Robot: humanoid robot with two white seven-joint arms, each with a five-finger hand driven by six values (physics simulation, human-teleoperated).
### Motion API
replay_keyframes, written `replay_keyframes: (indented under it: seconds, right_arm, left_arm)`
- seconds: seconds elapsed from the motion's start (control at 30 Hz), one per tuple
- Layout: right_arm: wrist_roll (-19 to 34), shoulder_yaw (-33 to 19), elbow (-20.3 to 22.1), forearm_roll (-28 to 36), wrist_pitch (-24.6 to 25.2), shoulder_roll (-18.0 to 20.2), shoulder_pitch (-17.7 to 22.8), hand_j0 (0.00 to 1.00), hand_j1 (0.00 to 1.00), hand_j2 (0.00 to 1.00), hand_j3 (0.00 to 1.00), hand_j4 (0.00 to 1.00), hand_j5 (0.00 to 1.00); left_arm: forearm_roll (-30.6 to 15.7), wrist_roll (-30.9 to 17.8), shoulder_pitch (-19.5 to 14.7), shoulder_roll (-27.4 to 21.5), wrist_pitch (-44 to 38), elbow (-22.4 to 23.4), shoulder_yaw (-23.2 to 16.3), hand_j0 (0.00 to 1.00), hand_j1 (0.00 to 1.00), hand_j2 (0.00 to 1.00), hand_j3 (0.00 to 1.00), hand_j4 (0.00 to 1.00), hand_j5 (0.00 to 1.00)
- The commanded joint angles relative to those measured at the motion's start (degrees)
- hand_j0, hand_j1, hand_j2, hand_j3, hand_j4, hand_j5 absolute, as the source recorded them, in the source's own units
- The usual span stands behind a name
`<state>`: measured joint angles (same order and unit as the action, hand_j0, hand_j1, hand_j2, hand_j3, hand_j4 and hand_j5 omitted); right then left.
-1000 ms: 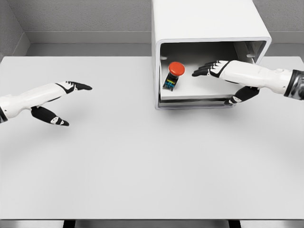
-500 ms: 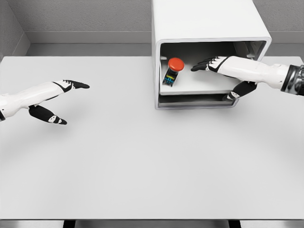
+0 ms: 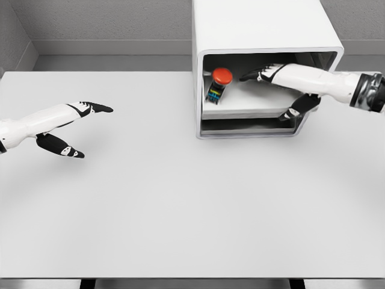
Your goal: Slide open multi-storey tabletop storage cabinets and put open load switch and slide close multi-storey tabletop storage cabinets
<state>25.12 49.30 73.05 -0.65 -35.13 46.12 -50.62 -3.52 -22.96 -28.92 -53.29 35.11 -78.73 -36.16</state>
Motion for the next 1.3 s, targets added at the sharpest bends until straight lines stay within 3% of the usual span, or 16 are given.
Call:
replay_keyframes:
  seconds: [0.0,0.27,0.37,0.5,0.6,0.83,0.93,1.07,1.27]
  right_arm:
    - [0.19,-0.09,-1.33,0.39,0.13,-0.33,-0.09,1.0,1.0,1.0,1.0,1.0,1.0]
    - [0.19,0.18,1.04,0.3,0.13,0.55,0.18,1.0,1.0,1.0,1.0,1.0,1.0]
    - [-0.25,0.35,3.68,0.39,0.13,3.8,0.44,1.0,1.0,1.0,1.0,1.0,1.0]
    - [-0.6,0.35,8.16,1.09,0.13,8.46,1.14,1.0,1.0,1.0,1.0,1.0,1.0]
    - [-2.18,0.36,14.31,1.09,0.13,13.03,1.67,1.0,1.0,1.0,1.0,1.0,1.0]
    - [-2.97,1.23,21.78,1.18,0.13,16.63,1.67,1.0,1.0,1.0,1.0,1.0,1.0]
    - [-2.97,3.78,22.49,1.01,0.13,17.34,0.88,1.0,1.0,1.0,1.0,1.0,1.0]
    - [-2.97,5.54,23.02,0.66,0.13,19.36,0.53,0.86,0.86,0.86,0.86,0.86,0.86]
    - [-2.53,7.91,23.19,0.3,0.13,19.89,0.53,0.79,0.79,0.79,0.79,0.79,0.79]
  left_arm:
    - [-0.44,0.02,0.0,-0.06,-0.11,-0.02,0.04,1.0,1.0,1.0,1.0,1.0,1.0]
    - [-0.44,0.02,0.0,0.03,-0.11,-0.02,-0.14,1.0,1.0,1.0,1.0,1.0,1.0]
    - [-0.44,0.02,-0.09,0.03,-0.11,-0.02,-0.14,1.0,1.0,1.0,1.0,1.0,1.0]
    - [-0.44,0.02,-0.09,0.03,-0.11,-0.02,-0.14,1.0,1.0,1.0,1.0,1.0,1.0]
    - [-0.44,0.02,-0.09,0.03,-0.11,-0.02,-0.14,1.0,1.0,1.0,1.0,1.0,1.0]
    - [-0.26,0.02,0.0,0.03,-0.11,-0.02,-0.14,1.0,1.0,1.0,1.0,1.0,1.0]
    - [-0.26,0.02,0.0,0.02,-0.11,-0.1,-0.22,1.0,1.0,1.0,1.0,1.0,1.0]
    - [-0.26,0.02,0.0,0.03,-0.11,-0.1,-0.22,1.0,1.0,1.0,1.0,1.0,1.0]
    - [-0.26,-0.07,0.0,-0.06,-0.11,-0.02,-0.31,1.0,1.0,1.0,1.0,1.0,1.0]
